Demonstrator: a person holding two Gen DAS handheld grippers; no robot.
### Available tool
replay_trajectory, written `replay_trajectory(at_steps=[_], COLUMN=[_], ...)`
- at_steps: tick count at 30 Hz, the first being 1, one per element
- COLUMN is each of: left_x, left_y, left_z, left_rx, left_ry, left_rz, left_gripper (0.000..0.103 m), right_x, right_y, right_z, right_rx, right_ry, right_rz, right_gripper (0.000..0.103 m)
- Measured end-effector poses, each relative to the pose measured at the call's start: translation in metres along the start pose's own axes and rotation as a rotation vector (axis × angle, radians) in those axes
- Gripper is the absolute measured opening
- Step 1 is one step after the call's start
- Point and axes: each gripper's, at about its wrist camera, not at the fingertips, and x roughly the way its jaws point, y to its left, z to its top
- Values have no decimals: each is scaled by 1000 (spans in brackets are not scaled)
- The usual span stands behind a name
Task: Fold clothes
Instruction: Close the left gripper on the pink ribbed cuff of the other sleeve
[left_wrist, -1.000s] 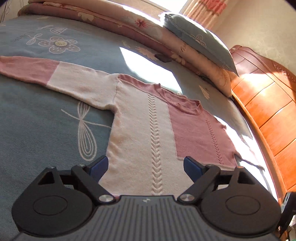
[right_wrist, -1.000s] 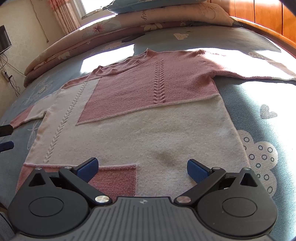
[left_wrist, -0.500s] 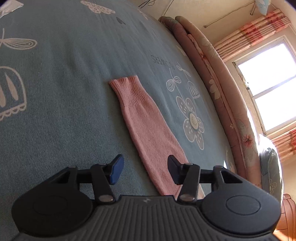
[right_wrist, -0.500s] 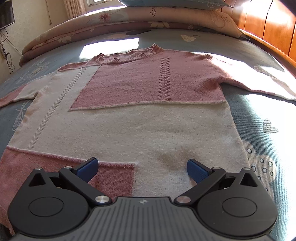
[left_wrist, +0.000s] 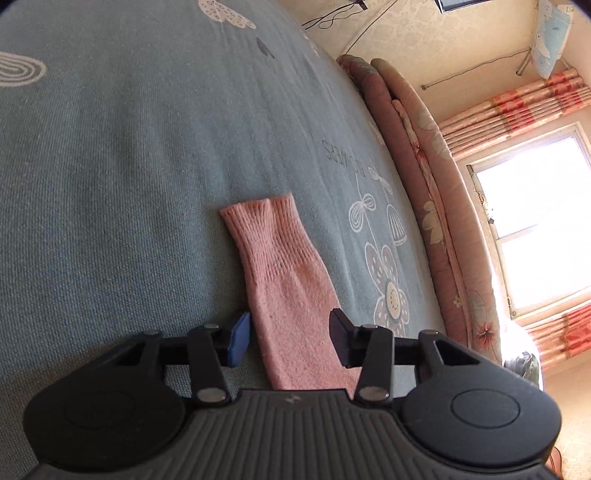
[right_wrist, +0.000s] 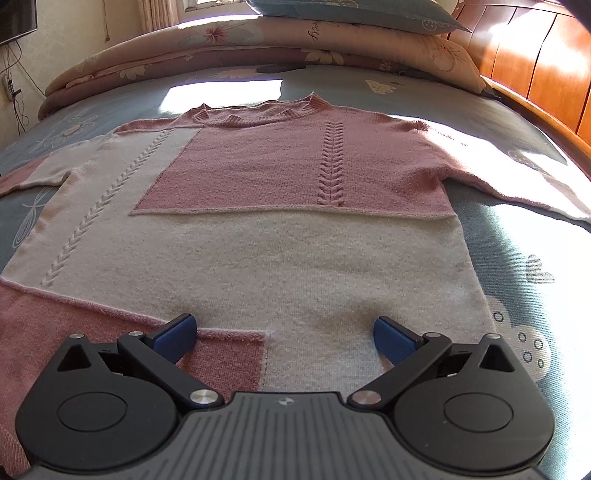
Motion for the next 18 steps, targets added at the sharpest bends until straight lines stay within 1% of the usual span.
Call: replay_trajectory(at_steps=[6,10,12,13,14,15,17,18], left_x=[10,18,18,17,15,15,14,14], left_y=[-2,-6,-8,-8,-9,-10,-14,-15], left_z=[10,17,17,16,15,15,14,13], left_rx=[-3,20,41,55,69,84,114,129], left_ry=[-26,-6,-3,-5,-6,-7,-9,-9], left_rz=[-20,-42,-37,-29,-20,6,62,90], left_gripper=[44,46,46,44,35,29,3,4], right_x=[2,3,3,3,3,3,3,3], right_y=[0,2,2,2,2,2,2,2], right_z=[-1,-1,-1,-1,-1,-1,-1,-1], right_rx=[0,-5,-3,-3,-3,-4,-5,-5], right_ry=[-17,-25,-27,-28,-27,-27,-26,-26], right_rz=[-6,-13,-14,-14,-15,-15,-15,-15], right_gripper=[103,103,103,103,103,103,103,103])
